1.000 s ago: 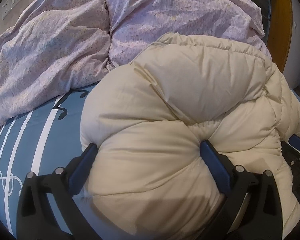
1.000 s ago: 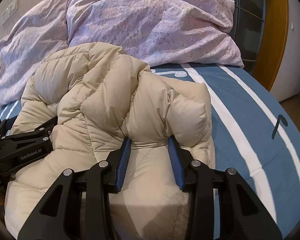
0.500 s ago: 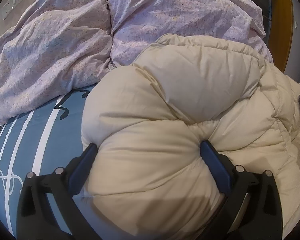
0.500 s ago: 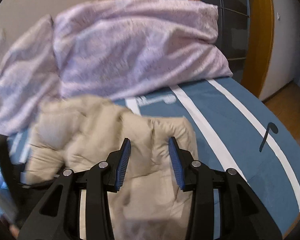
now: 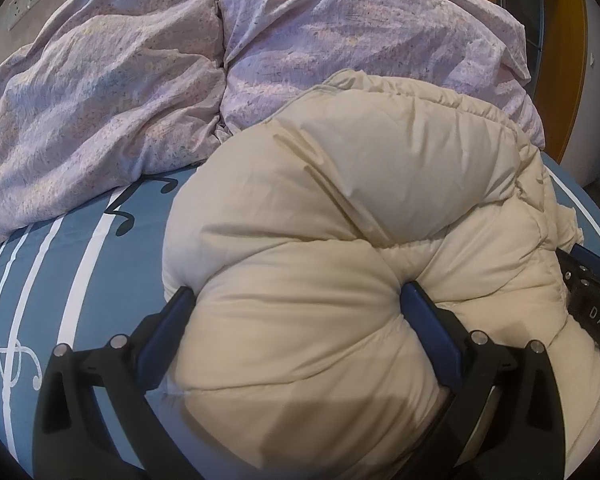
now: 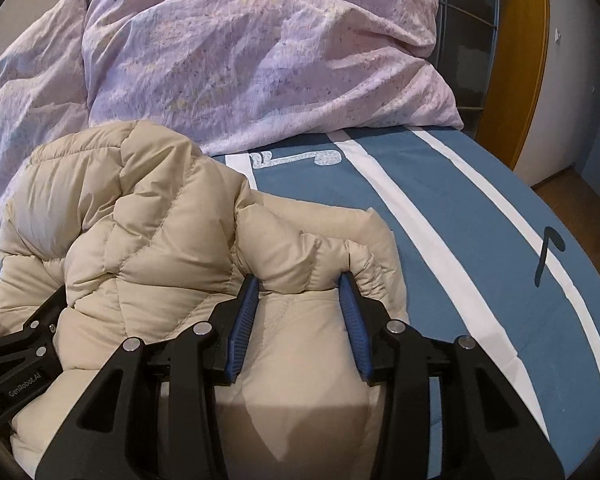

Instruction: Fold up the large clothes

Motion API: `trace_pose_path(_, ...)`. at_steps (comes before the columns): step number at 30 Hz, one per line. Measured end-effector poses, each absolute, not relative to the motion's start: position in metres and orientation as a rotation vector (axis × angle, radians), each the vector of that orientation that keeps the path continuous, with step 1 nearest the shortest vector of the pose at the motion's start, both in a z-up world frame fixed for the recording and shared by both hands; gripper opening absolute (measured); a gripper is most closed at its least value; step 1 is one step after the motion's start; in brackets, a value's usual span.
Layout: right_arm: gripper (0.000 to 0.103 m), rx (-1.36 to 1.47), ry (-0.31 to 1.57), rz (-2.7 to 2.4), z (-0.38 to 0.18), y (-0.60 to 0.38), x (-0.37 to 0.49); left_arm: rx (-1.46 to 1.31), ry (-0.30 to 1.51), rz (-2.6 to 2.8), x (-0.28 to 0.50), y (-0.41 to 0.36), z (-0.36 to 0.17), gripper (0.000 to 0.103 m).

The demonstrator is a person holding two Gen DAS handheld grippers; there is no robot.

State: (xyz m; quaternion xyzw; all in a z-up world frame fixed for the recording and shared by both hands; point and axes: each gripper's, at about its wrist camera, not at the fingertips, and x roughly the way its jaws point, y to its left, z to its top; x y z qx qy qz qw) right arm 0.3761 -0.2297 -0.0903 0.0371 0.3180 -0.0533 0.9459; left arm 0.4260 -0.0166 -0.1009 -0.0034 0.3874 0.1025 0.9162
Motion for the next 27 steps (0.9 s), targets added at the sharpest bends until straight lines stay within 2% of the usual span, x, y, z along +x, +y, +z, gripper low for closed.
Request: trace_pose_path(27,0.045,0.088,0.651,-0.104,-0.0927,-0.2307,0.3783,-0.007,0.797,0.212,0.4262,-0.0167,-0.1005,0.101)
